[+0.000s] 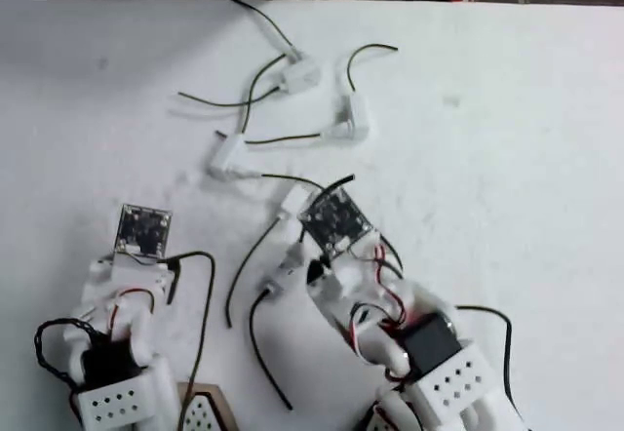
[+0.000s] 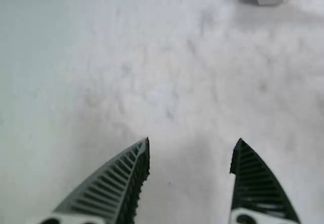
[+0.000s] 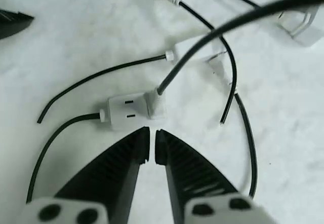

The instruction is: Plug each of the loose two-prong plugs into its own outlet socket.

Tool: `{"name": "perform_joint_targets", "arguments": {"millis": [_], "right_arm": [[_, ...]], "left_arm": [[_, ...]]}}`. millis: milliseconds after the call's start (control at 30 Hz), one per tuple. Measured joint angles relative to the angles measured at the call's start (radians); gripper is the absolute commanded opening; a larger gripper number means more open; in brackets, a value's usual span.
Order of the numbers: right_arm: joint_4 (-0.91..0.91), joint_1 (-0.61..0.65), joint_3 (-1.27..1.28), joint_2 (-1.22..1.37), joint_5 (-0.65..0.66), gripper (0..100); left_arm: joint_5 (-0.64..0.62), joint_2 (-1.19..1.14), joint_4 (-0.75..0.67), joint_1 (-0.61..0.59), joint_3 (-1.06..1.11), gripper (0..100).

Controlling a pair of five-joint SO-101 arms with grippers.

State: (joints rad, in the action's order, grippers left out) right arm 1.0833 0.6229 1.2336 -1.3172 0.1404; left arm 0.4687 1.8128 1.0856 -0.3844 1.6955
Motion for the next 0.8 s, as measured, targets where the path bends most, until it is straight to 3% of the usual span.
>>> {"name": "perform_joint_targets", "arguments": {"millis": [133,300,800], "right_arm": [[0.028,0.005,0.009,0.031,0.038,1.6],[-0.002,0.049,0.009,0.264,0.055,1.7],[-0.614,0.126,-0.058,0.939,-0.005,1.7]], "left_arm": [[0.000,0.000,0.000,0.000,0.000,26],[0.000,0.000,0.000,0.000,0.000,26],[0.000,0.000,0.000,0.000,0.000,26]]}}
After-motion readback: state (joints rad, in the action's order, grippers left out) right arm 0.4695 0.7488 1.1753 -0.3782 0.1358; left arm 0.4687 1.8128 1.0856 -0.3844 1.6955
